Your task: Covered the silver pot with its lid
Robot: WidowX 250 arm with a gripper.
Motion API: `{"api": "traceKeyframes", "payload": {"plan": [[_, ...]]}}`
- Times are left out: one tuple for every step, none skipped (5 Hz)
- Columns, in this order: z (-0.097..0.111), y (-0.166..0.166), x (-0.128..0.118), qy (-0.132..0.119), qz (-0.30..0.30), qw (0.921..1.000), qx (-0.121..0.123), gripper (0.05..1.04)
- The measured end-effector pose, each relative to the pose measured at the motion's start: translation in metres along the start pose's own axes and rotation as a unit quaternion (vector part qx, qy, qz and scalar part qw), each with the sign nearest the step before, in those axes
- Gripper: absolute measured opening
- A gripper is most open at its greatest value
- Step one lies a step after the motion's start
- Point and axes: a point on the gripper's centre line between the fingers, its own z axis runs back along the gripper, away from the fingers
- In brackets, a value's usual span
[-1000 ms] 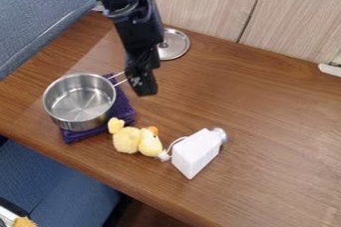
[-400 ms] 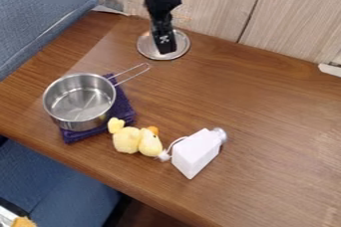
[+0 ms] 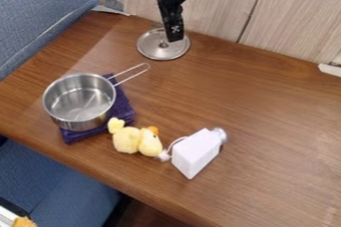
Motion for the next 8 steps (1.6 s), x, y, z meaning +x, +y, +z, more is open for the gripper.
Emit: {"api": "traceKeyframes", "payload": {"plan": [[-0.021,0.022,0.000,0.028,0.009,0.9996,0.000,1.001],[-0.030,0.026,-0.007,0.053,0.012,0.9985,-0.001,1.001],[-0.043,0.018,-0.010,0.085,0.009,0.9961,-0.019,1.001],[-0.048,0.015,-0.012,0.099,0.006,0.9949,-0.018,0.972],[-0.048,0.014,-0.012,0.105,0.004,0.9943,-0.016,0.719],[-0.048,0.015,-0.013,0.110,0.002,0.9939,-0.009,0.464],[-0.050,0.013,-0.015,0.113,0.003,0.9935,-0.012,0.282],[-0.048,0.009,-0.015,0.110,0.004,0.9939,-0.014,0.270]]}}
